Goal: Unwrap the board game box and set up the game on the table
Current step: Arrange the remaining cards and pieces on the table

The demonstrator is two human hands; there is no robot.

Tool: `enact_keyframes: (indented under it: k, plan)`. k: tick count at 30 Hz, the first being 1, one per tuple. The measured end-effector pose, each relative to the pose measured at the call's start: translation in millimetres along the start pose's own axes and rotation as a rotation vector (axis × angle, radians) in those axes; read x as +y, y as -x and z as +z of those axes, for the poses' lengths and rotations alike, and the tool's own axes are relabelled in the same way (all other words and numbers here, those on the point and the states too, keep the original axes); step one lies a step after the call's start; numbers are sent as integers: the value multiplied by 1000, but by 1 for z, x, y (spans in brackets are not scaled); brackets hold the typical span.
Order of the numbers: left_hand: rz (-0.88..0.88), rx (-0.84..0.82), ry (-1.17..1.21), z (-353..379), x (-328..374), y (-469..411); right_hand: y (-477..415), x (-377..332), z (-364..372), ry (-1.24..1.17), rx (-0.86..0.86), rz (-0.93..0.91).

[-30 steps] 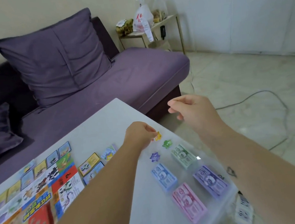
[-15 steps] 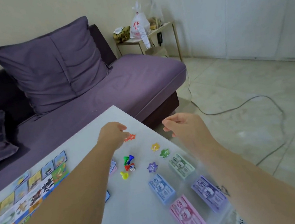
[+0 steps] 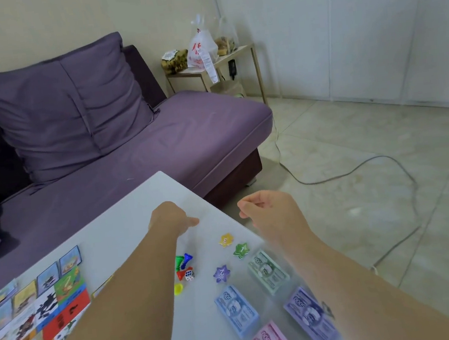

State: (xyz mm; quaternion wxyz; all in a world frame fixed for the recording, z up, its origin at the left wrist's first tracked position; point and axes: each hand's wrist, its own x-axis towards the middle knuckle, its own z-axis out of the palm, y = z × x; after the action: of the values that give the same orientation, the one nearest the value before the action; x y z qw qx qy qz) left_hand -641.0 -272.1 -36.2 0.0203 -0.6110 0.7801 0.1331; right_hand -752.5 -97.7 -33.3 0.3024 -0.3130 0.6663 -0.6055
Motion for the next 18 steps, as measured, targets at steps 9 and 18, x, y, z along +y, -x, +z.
enact_keyframes:
  k: [9, 18]
  plan:
    - [-29, -148, 236, -8, 3, 5, -5, 6, -2, -5, -2, 3]
    - [-29, -187, 392, -17, -1, 4, -3, 3, 2, -28, -6, 24]
